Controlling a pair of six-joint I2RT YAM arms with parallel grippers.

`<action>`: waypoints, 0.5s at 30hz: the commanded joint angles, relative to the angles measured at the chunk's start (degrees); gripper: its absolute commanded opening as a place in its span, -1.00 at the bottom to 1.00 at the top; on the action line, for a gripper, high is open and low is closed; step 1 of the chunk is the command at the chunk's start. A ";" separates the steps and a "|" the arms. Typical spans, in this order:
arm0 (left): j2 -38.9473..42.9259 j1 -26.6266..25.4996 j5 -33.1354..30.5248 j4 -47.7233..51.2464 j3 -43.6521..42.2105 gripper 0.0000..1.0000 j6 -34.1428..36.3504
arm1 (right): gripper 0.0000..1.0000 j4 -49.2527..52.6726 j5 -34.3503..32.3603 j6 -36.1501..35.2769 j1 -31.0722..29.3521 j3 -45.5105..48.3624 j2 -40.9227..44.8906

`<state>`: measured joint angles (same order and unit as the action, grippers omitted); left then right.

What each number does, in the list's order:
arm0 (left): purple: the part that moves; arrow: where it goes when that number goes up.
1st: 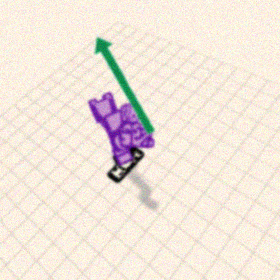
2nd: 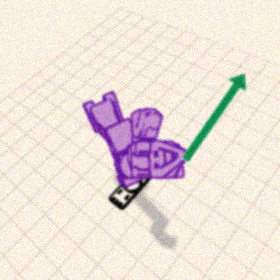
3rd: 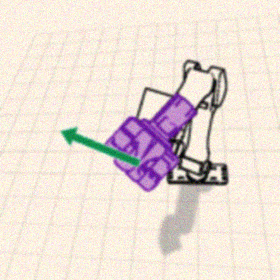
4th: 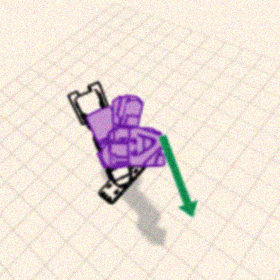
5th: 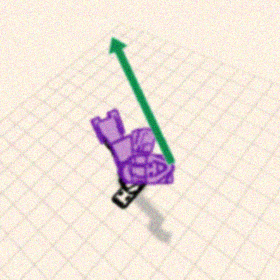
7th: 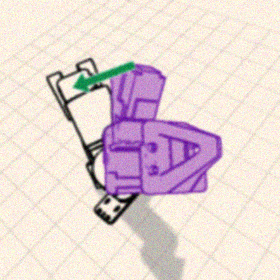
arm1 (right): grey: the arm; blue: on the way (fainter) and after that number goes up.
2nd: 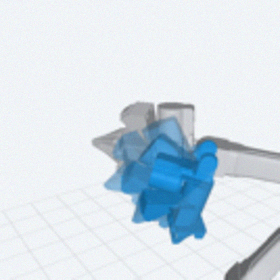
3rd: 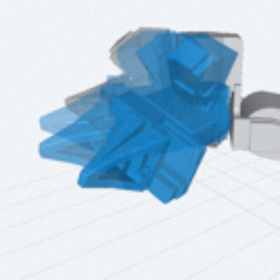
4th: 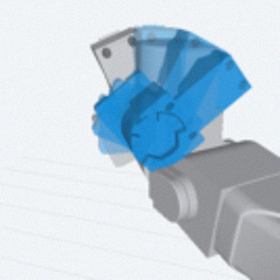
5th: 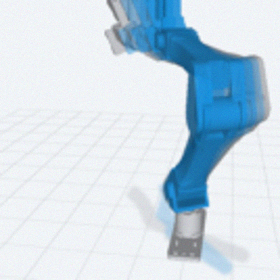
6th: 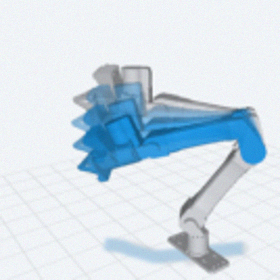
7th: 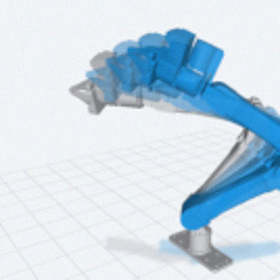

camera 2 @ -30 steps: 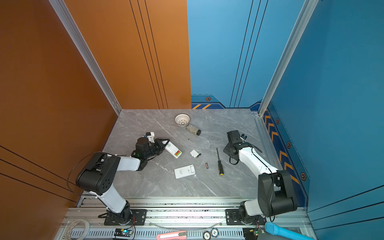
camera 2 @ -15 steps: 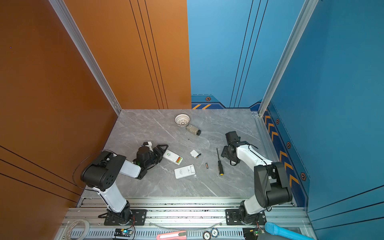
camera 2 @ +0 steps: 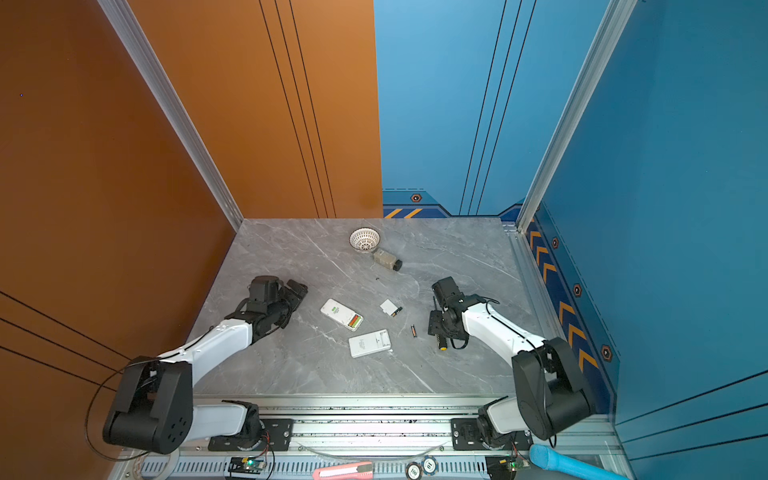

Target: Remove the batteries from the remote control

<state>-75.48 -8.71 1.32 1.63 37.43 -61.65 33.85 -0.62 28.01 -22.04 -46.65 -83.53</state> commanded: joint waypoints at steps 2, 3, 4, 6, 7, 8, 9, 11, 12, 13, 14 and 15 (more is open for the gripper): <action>1.85 -2.41 -0.26 12.86 5.68 0.96 3.86 | 0.24 -2.08 1.30 -4.56 -1.07 0.65 -3.79; 1.51 -2.83 2.21 11.44 6.91 0.96 3.89 | 0.16 -2.64 1.26 -4.85 -1.07 0.60 -4.90; 1.02 -3.46 5.48 8.66 7.79 0.96 3.73 | 0.08 -2.85 0.88 -4.95 -0.92 0.36 -6.14; -0.30 -5.84 10.07 4.23 10.25 1.00 4.73 | -0.10 -3.33 2.42 -5.86 -0.59 -0.53 -8.01; -1.09 -7.71 11.72 3.85 12.26 1.00 5.65 | -0.24 -3.31 2.25 -6.96 -1.16 -1.31 -8.35; -2.09 -9.10 13.33 3.34 13.99 1.00 6.23 | -0.40 -2.54 2.18 -7.42 -1.57 -2.30 -8.51; -3.24 -10.83 15.41 2.25 15.81 1.00 6.30 | -0.58 -1.14 1.76 -8.44 -2.08 -3.57 -8.50; -5.14 -13.94 18.18 -0.04 18.27 0.99 4.71 | -0.79 1.69 -0.71 -10.53 -3.83 -5.59 -6.89; -6.21 -15.44 18.89 -1.06 19.26 0.98 3.15 | -0.86 2.69 -1.43 -11.34 -4.72 -6.35 -5.17; -7.16 -16.68 19.48 -2.29 20.08 0.97 0.89 | -0.89 3.05 -1.76 -12.10 -5.78 -6.71 -3.01; -8.19 -17.60 20.41 -3.27 20.62 0.96 -1.37 | -0.91 3.02 -2.12 -12.91 -6.90 -6.89 -0.79; -9.70 -18.54 21.58 -4.85 21.17 0.96 -3.85 | -0.93 2.89 -2.64 -13.85 -8.40 -6.95 1.73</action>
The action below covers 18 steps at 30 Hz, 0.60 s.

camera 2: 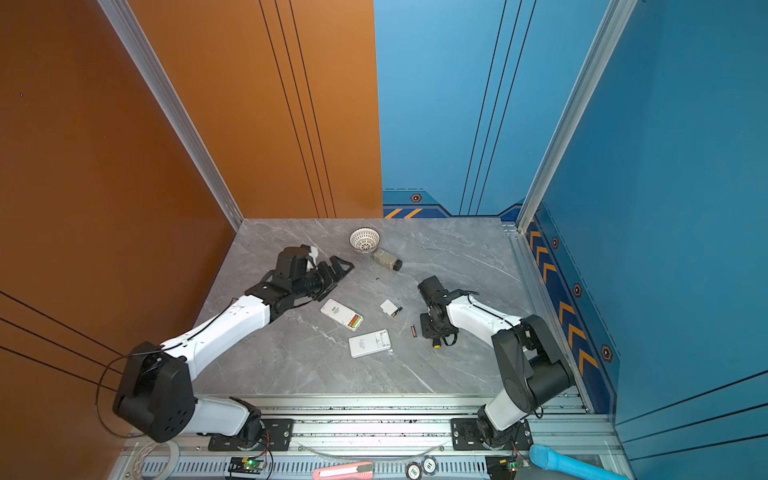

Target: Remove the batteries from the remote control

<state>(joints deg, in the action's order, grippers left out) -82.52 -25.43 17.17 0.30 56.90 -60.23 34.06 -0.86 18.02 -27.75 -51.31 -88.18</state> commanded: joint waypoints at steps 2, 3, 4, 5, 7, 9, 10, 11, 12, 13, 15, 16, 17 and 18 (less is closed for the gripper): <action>-5.02 -3.33 6.58 -3.50 4.22 0.96 -9.44 | -0.96 2.72 -3.66 -5.88 -5.42 -2.80 10.42; -6.07 -4.15 6.94 -3.70 4.82 0.96 -11.78 | -0.96 2.90 -4.30 -6.65 -6.70 -3.02 12.06; -7.09 -4.87 7.41 -4.59 5.51 0.96 -13.28 | -0.96 3.53 -5.39 -7.38 -7.88 -3.45 13.18; -8.00 -5.42 7.93 -4.87 6.25 0.96 -14.07 | -0.97 4.24 -6.23 -7.71 -8.60 -3.89 13.76; -10.00 -6.56 9.20 -2.81 9.08 0.96 -14.65 | -0.97 5.52 -7.15 -8.05 -9.73 -4.62 14.76; -11.29 -7.52 9.48 -1.26 10.75 0.98 -15.53 | -0.97 5.62 -8.11 -8.33 -10.88 -4.74 15.28; -11.71 -8.01 9.36 -1.22 11.08 0.99 -16.23 | -0.98 5.73 -8.91 -8.35 -11.51 -4.93 15.24; -12.06 -8.52 9.16 -1.21 11.33 0.98 -16.80 | -0.97 5.91 -9.11 -8.42 -11.82 -5.17 14.92; -12.34 -9.03 8.82 -0.97 11.56 0.96 -17.32 | -0.97 6.08 -9.43 -8.36 -11.98 -5.51 14.70; -12.52 -9.38 8.36 -0.62 11.73 0.93 -17.66 | -0.98 6.09 -9.89 -8.39 -11.98 -5.80 14.26; -13.04 -10.04 7.89 -0.60 11.87 0.88 -18.17 | -0.98 6.10 -10.61 -8.60 -14.46 -6.54 13.43; -13.35 -10.29 7.69 -0.51 11.91 0.86 -18.38 | -0.98 6.03 -10.82 -8.53 -14.93 -6.91 13.10; -13.75 -10.50 7.51 -0.43 11.76 0.82 -18.56 | -0.98 5.97 -11.26 -8.83 -15.62 -7.35 12.67; -14.31 -10.69 7.58 -0.34 11.45 0.77 -19.09 | -0.98 6.01 -11.87 -9.01 -16.53 -7.86 12.38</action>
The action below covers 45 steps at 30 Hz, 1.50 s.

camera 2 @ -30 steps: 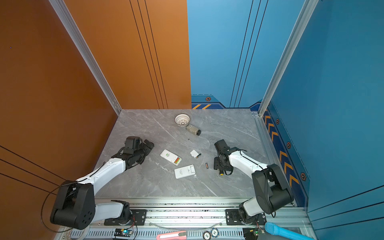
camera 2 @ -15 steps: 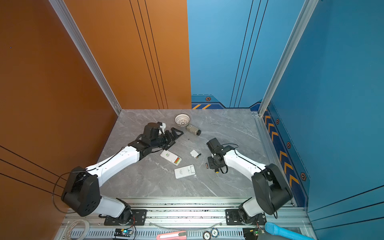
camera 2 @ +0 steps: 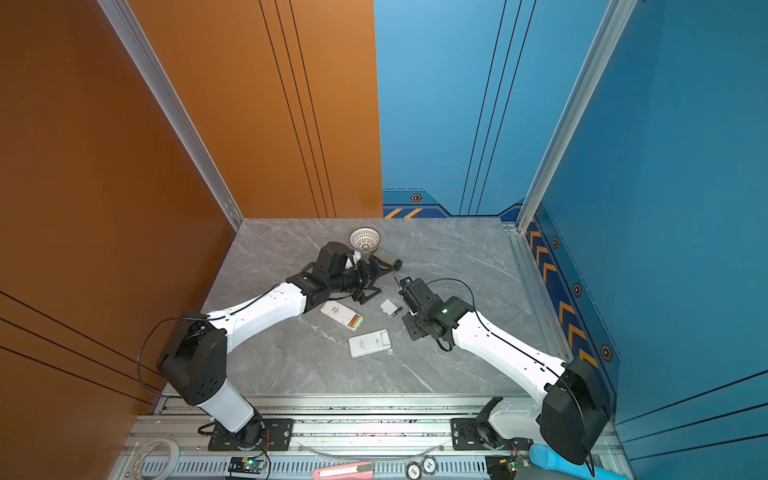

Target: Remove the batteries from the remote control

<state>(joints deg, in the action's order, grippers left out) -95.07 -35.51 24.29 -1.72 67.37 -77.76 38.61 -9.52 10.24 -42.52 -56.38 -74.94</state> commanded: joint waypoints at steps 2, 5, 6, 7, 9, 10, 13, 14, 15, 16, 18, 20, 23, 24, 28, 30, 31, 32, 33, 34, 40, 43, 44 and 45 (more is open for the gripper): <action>-2.93 -0.75 0.87 -0.17 -0.39 0.64 -3.56 | -0.98 1.51 -4.08 -1.33 -3.12 -3.86 -1.56; -4.75 -0.94 1.27 -3.54 -1.72 0.38 -6.02 | -0.98 1.62 -5.57 -1.97 -5.51 -4.86 -2.36; -5.24 -0.90 1.28 -4.29 -1.84 0.20 -6.39 | -0.98 1.73 -6.19 -2.20 -6.40 -4.97 -2.69; -5.39 -0.87 0.97 -5.02 -2.13 0.07 -6.84 | -0.98 1.88 -6.65 -2.38 -6.82 -5.10 -3.01; -5.56 -0.73 0.72 -6.60 -2.67 -0.30 -7.39 | -0.98 2.42 -7.35 -2.57 -7.42 -5.27 -3.29; -5.67 -0.74 1.02 -7.44 -2.89 -0.40 -7.81 | -0.97 2.43 -7.80 -2.80 -7.66 -5.11 -3.29; -5.13 -0.22 1.37 -9.01 -4.56 -1.00 -9.00 | -0.94 2.28 -8.97 -3.46 -7.84 -4.92 -2.48; -4.73 0.02 1.70 -10.29 -5.16 -1.00 -9.52 | -0.89 2.09 -9.04 -3.81 -7.67 -5.01 -2.15; -4.33 0.39 2.19 -11.50 -5.64 -1.00 -10.25 | -0.71 1.95 -8.67 -4.04 -7.45 -5.25 -1.78; -3.87 0.81 2.42 -12.62 -6.13 -1.00 -11.10 | -0.32 1.82 -7.87 -3.60 -6.99 -5.68 -1.40; -2.81 1.97 2.90 -18.06 -7.75 -1.00 -15.09 | 0.17 0.54 -1.89 -1.69 -4.36 -6.72 0.65; -2.39 3.40 3.26 -26.92 -10.82 -1.00 -21.81 | 0.32 -3.49 6.48 1.59 0.19 -6.58 4.28; -2.18 5.41 2.14 -39.14 -13.87 -1.00 -31.79 | 0.59 -13.61 19.14 9.45 10.63 -4.24 11.01; -2.08 5.89 1.50 -42.39 -14.68 -1.00 -34.32 | 0.68 -17.13 23.49 12.15 15.06 -3.42 12.78; -3.11 6.31 -1.06 -52.51 -15.98 -1.00 -42.25 | 0.75 -26.39 38.83 18.31 25.63 -3.02 13.96; -4.16 5.83 -2.43 -56.11 -15.77 -1.00 -45.26 | 0.75 -26.38 45.01 17.91 27.16 -4.96 11.67; -4.65 5.65 -2.99 -57.41 -15.70 -1.00 -46.16 | 0.75 -26.92 48.10 18.24 27.43 -5.52 10.39; -5.15 5.43 -4.33 -59.49 -15.69 -1.00 -46.53 | 0.75 -28.32 51.64 19.51 27.64 -5.78 9.03; -5.53 5.27 -4.82 -60.53 -15.57 -1.00 -46.61 | 0.75 -30.81 54.74 21.28 27.81 -5.66 7.43; -5.85 5.22 -4.70 -60.95 -15.14 -1.00 -46.61 | 0.75 -32.36 56.62 22.63 27.75 -5.60 6.31; -7.37 4.49 -5.85 -63.98 -15.69 -1.00 -47.82 | 0.73 -30.08 57.57 21.12 25.70 -8.07 2.67; -7.52 4.24 -5.75 -63.96 -15.50 -1.00 -47.86 | 0.70 -28.09 56.86 20.03 24.74 -8.88 1.24; -7.50 4.27 -5.90 -63.98 -15.58 -1.00 -47.93 | 0.68 -27.54 56.24 19.93 24.28 -9.17 0.80; -7.49 4.14 -5.85 -63.99 -15.52 -1.00 -47.93 | 0.67 -26.75 55.22 19.74 23.81 -9.47 0.43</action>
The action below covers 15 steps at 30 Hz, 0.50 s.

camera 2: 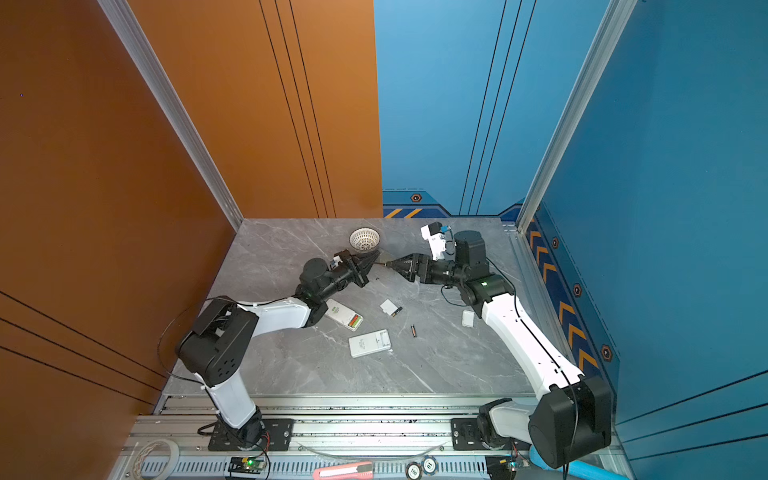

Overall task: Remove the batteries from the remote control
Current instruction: 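Move the screwdriver over the opened green-button remote with the right gripper while the left withdraws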

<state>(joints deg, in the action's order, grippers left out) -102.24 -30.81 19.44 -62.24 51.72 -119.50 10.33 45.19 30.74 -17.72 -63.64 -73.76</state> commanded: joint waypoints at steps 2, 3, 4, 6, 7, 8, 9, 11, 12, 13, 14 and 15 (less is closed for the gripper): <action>-0.45 -0.51 -0.78 -3.49 0.11 -1.00 -6.22 | 0.60 3.12 -0.31 -1.22 -1.18 -3.29 -1.72; -0.48 -0.56 -0.74 -3.48 0.00 -1.00 -6.22 | 0.57 3.37 -0.65 -1.21 -1.27 -3.61 -2.12; -0.42 -0.52 -0.64 -3.46 -0.15 -1.00 -6.18 | 0.53 3.70 -1.14 -1.29 -1.43 -3.85 -2.41; -0.42 -0.60 -0.77 -3.50 -0.40 -1.00 -6.18 | 0.44 3.80 -1.83 -1.13 -1.36 -4.04 -2.91; -0.33 -0.58 -0.74 -3.50 -0.40 -1.00 -6.05 | 0.38 4.04 -1.90 -1.12 -1.36 -4.25 -3.15; -0.21 -0.65 -0.83 -3.50 -0.50 -1.00 -5.93 | 0.32 4.11 -1.88 -0.98 -1.44 -4.39 -3.40; -0.17 -0.72 -0.85 -3.48 -0.61 -1.00 -5.92 | 0.27 4.17 -1.94 -0.79 -1.45 -4.48 -3.63; -0.03 -0.75 -0.99 -3.48 -0.82 -1.00 -5.87 | 0.14 4.43 -2.60 -0.66 -1.84 -4.86 -3.83; -0.07 -0.83 -1.11 -3.50 -0.99 -1.00 -5.79 | 0.10 4.94 -2.88 -0.95 -2.07 -5.05 -3.95; -0.07 -0.79 -1.05 -3.41 -1.09 -1.00 -5.74 | 0.05 5.46 -3.25 -1.29 -2.27 -5.39 -4.17; 0.01 -0.83 -1.02 -3.35 -1.10 -1.00 -5.66 | -0.07 5.79 -3.61 -1.23 -2.48 -5.46 -4.24; -0.03 -0.89 -1.05 -3.33 -1.02 -1.00 -5.61 | -0.17 6.30 -3.82 -1.21 -2.58 -5.75 -4.45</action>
<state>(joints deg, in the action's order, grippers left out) -102.26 -31.20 19.27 -63.40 51.35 -119.68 14.39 43.09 30.26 -19.68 -67.20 -77.93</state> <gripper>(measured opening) 0.055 0.440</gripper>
